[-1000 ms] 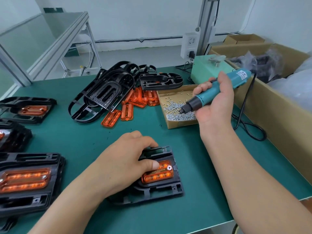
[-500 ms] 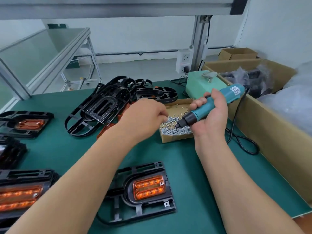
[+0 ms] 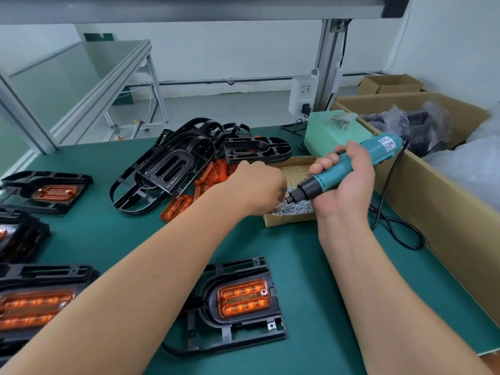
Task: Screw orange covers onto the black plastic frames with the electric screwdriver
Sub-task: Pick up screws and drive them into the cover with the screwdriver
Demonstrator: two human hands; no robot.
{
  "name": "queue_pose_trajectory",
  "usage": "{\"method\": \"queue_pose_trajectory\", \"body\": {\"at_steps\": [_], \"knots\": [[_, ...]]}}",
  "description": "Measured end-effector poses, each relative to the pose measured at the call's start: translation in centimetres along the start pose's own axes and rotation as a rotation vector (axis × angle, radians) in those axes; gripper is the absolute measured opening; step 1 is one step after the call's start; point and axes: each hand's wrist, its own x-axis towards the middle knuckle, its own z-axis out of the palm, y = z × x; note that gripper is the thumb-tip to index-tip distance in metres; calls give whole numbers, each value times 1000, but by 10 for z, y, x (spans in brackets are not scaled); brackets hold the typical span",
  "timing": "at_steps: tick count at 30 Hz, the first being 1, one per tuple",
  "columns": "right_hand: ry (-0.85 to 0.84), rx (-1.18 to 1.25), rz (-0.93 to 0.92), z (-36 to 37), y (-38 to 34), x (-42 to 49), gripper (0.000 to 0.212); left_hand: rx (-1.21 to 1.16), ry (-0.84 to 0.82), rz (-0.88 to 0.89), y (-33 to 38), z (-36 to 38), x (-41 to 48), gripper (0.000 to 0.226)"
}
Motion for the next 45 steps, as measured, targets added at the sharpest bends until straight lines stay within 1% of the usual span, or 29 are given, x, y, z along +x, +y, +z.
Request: {"method": "queue_pose_trajectory", "body": {"at_steps": [3, 6, 8, 10, 12, 15, 18, 21, 23, 28, 29, 32, 34, 37, 39, 41, 45], "knots": [[-4, 3, -1, 1, 0, -1, 15, -31, -36, -8, 1, -4, 0, 44], [-5, 9, -4, 1, -1, -1, 14, 3, -43, 20, 3, -1, 2, 41], [-5, 17, -4, 2, -2, -1, 14, 34, -55, 42, 4, 2, 1, 31], [-4, 25, 0, 2, -2, -1, 13, 46, -64, 68, 2, 4, -1, 15], [-4, 36, 5, 2, -2, -2, 13, 5, -34, 83, -1, 7, -1, 7], [-10, 43, 11, 3, -2, -3, 13, -114, 87, 67, -4, 11, -4, 13], [-21, 43, 13, 4, -2, -4, 13, -221, 193, 28, -6, 14, -9, 11], [-25, 34, 12, 4, -2, -5, 13, -303, 192, -10, -8, 17, -14, 11], [-30, 30, 18, 4, -2, -6, 12, -434, 183, -29, -7, 18, -19, 11], [-48, 11, 0, 6, -3, -7, 12, -864, 203, -134, -17, 0, -41, 12], [-53, 7, -2, 6, -2, -8, 12, -1014, 188, -154, -22, -4, -49, 12], [-74, -1, 3, 7, 0, -12, 11, -1569, 83, -198, -35, -12, -78, 12], [-104, -2, 8, 8, 3, -15, 11, -1796, 39, -212, -42, -10, -100, 12], [-149, -20, 25, 12, 10, -21, 12, -2027, 15, -254, -47, 1, -123, 10], [-181, -50, 40, 14, 17, -26, 13, -2141, 1, -279, -47, 10, -133, 9], [-215, -95, 55, 16, 23, -32, 13, -2171, 4, -286, -45, 17, -138, 8], [-283, -147, 75, 17, 31, -41, 12, -2007, 76, -307, -43, 25, -142, 8]]}}
